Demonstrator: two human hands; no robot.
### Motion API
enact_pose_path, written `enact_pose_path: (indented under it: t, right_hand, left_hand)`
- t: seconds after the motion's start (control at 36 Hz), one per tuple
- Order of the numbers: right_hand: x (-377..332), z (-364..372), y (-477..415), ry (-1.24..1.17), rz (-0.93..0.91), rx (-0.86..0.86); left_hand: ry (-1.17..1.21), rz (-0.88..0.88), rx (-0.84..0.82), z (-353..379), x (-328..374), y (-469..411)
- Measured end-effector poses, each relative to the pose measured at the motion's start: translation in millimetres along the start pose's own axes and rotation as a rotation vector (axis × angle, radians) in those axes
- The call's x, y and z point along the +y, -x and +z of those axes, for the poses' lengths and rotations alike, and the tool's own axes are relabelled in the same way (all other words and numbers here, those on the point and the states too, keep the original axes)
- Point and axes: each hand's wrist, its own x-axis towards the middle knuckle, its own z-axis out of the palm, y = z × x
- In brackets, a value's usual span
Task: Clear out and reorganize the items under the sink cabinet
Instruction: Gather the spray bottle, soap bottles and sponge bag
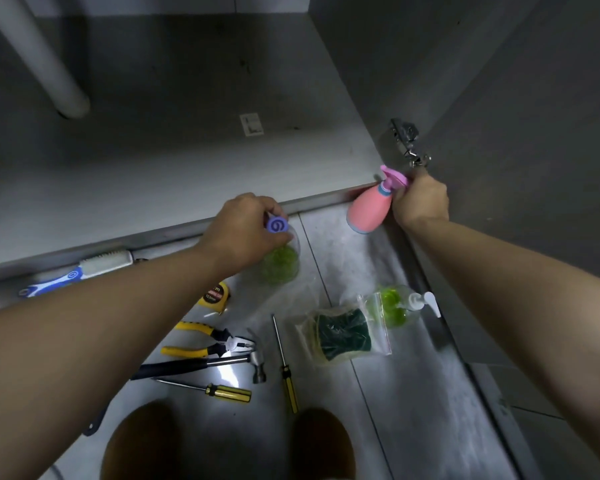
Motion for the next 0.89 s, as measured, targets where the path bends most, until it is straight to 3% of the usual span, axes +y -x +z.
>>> enact_pose_path:
  t: [0.17,0.33,0.39,0.44,0.58,0.67,0.89]
  right_hand:
    - [1.1,-3.5,45.0,0.099,-0.196,0.105]
    - [-1.4,10.8,98.8,-0.094,-0.434,-0.403]
    - [-4.1,21.6,111.3,-0.135,-0.461,-0.480]
    - [-6.7,32.5,117.7,-0.192,-0.475,-0.451]
    - [-7.9,44.7,116.6,-0.154,-0.368,-0.314]
    - [-0.7,45.2,113.3,-0.135,-0.307,-0.268]
    - [29.6,39.0,81.9,-0.306,0.215,-0.229]
  left_hand:
    - [0.054,0.007,0.081,14.2,19.8,-2.3]
    - [0.111,-0.005,0.132,26.9,38.7,-2.9]
    - [0.120,-0.004,0.141,30.3,44.2,-1.6]
    - [0.108,-0.009,0.140,31.6,48.2,0.6]
    - [0.154,0.030,0.102,30.3,51.0,3.0]
    - [0.302,0.071,0.053,31.1,48.0,3.2]
    - [0.291,0.023,0.068,36.2,27.7,3.5]
